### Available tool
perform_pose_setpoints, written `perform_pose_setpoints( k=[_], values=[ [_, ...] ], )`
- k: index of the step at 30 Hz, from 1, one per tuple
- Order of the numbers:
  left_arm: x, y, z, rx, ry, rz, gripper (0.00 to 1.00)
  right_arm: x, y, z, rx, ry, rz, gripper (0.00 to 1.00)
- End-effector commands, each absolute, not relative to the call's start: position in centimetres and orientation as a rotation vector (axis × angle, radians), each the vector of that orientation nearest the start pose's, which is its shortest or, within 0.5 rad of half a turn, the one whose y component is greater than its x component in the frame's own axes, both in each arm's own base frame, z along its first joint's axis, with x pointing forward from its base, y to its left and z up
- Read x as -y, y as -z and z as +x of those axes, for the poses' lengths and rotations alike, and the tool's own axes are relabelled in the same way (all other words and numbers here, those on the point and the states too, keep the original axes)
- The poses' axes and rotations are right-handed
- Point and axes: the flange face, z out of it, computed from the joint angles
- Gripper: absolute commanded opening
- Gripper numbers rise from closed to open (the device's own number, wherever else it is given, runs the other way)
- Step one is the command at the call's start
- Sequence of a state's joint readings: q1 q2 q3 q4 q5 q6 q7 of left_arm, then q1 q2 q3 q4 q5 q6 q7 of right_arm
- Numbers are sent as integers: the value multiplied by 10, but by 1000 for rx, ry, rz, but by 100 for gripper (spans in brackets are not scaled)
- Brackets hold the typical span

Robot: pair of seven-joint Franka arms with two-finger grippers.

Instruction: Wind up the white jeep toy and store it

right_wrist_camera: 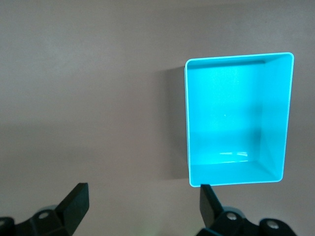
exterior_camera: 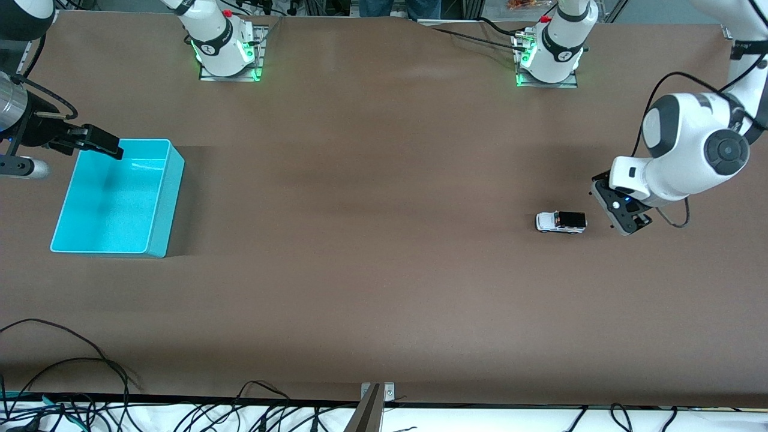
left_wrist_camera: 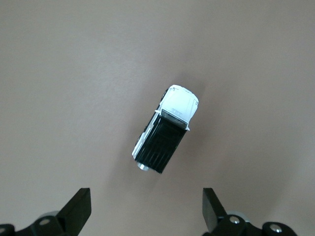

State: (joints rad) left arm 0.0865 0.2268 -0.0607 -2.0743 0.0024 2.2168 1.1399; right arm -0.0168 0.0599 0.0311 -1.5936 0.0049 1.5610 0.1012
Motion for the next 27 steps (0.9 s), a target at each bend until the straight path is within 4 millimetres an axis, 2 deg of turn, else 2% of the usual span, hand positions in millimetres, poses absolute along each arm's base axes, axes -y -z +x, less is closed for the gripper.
perform_pose_setpoints(
  k=[1,10,17,21,27],
  values=[
    [-13,-288,570,-1864,-84,-2591,100,-8,-585,567,-128,-147,-3133,100],
    [-4,-242,567,-2062,-14,-2416,100,-8,-585,567,-130,-150,-3132,100],
    [-2,-207,557,-2139,-15,-2361,100,-8,-585,567,-130,-150,-3132,100],
    [6,-198,559,-2210,33,-2271,100,-8,-585,567,-130,-150,-3132,100],
    [14,-190,557,-2234,29,-2264,100,-8,-585,567,-130,-150,-3132,100]
  ],
)
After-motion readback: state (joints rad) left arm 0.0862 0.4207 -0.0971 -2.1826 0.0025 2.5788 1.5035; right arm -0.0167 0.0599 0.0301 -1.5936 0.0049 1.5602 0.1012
